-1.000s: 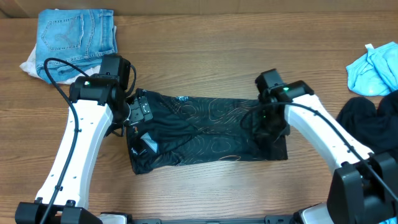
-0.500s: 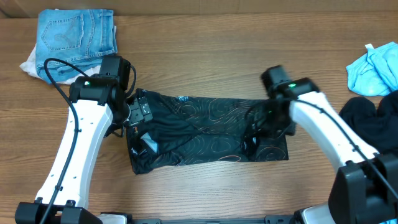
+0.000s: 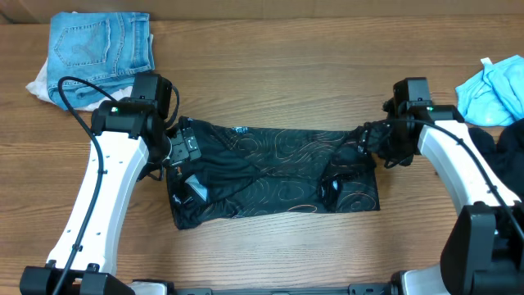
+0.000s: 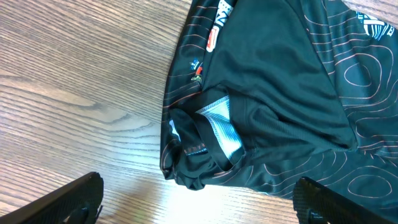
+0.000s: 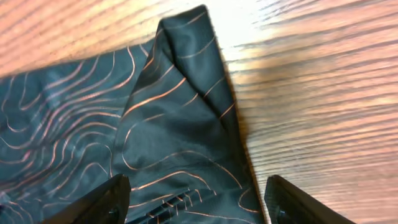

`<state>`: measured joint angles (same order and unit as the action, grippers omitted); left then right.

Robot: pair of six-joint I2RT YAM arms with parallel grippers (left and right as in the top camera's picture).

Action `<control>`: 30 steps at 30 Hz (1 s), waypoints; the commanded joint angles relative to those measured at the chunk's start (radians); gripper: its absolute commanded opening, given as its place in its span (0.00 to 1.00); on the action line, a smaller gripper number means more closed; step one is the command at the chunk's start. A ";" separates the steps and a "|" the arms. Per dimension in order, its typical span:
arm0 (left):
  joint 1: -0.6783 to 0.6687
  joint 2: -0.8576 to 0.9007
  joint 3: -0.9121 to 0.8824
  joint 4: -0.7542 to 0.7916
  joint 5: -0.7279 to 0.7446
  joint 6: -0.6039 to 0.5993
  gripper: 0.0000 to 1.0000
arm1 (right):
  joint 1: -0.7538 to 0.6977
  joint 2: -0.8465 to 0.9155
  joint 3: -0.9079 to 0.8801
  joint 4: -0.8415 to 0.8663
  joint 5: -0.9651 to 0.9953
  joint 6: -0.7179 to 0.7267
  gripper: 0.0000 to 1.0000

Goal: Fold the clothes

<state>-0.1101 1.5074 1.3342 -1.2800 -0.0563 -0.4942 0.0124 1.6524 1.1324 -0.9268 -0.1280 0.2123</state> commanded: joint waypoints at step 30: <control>-0.003 -0.001 0.002 -0.013 0.005 0.019 1.00 | -0.010 0.104 -0.011 0.065 -0.022 -0.060 0.14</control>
<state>-0.1101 1.5074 1.3342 -1.2930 -0.0563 -0.4942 0.0063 1.7535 1.0603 -0.8467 -0.1524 0.1558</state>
